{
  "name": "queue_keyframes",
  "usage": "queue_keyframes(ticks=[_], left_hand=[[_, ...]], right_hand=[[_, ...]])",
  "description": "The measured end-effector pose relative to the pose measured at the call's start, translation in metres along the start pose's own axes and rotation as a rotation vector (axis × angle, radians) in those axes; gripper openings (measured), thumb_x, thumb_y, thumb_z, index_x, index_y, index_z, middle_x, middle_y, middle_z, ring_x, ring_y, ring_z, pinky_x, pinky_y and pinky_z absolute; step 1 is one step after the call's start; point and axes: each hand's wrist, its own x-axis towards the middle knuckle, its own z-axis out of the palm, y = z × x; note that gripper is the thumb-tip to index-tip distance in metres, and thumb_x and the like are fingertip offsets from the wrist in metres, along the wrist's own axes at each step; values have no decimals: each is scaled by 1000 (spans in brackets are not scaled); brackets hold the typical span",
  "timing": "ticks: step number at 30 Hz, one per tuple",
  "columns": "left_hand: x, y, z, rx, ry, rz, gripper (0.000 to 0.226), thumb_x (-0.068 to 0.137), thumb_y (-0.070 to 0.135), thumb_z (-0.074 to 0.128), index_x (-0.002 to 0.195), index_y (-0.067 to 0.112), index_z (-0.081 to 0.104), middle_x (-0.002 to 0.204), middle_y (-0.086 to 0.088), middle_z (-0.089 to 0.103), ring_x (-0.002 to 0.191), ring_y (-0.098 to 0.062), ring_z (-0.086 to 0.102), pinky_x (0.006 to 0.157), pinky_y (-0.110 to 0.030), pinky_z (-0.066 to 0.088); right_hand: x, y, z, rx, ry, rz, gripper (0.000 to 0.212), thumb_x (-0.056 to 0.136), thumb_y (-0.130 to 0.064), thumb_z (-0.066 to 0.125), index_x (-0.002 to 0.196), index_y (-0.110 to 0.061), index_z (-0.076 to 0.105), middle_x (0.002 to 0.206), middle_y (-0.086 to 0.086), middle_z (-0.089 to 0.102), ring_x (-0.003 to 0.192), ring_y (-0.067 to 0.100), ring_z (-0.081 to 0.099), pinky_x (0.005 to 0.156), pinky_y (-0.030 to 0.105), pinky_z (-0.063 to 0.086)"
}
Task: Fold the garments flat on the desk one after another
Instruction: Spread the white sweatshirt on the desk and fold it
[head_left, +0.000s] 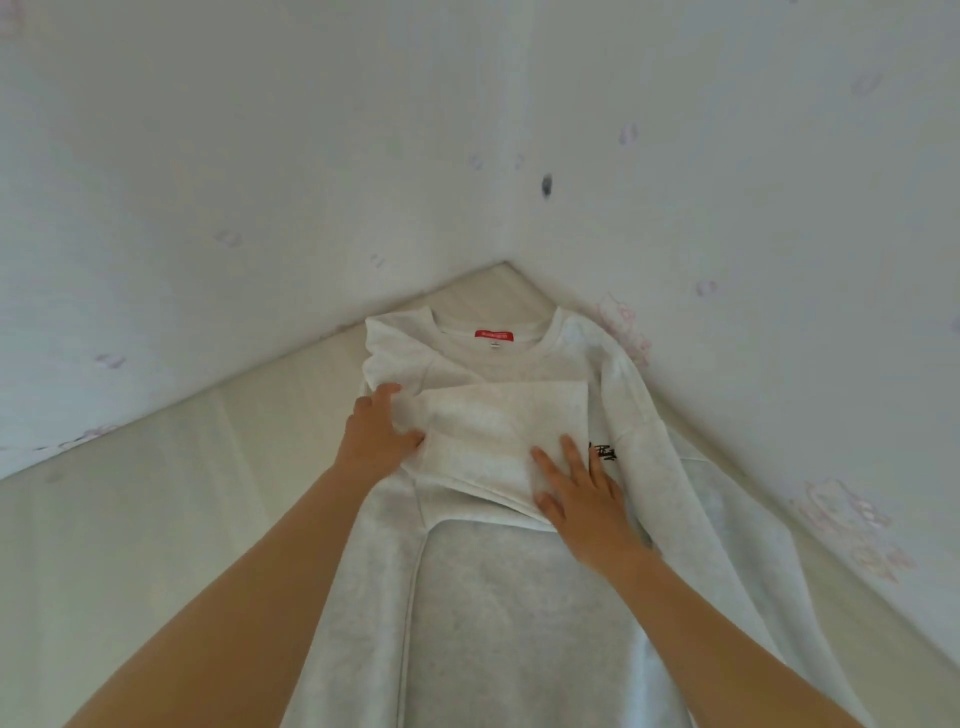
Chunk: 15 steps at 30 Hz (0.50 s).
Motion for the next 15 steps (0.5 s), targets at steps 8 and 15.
queue_keyframes(ticks=[8,15], left_hand=[[-7,-27,3,-38,161,16,41,93,7,47,132,20,50,125,-13,49,117,-33,45,107,-42,32],[5,-50,-17,-222,155,-172,44,89,12,57,132,10,48,126,-11,53,100,-21,57,90,-34,48]], right_hand=[[-11,-22,-30,-67,118,25,41,99,-34,42,140,-35,37,152,-4,24,144,21,12,114,39,18],[59,-90,-78,356,172,-210,31,98,-20,47,129,-18,53,133,-4,49,125,13,44,101,22,34]])
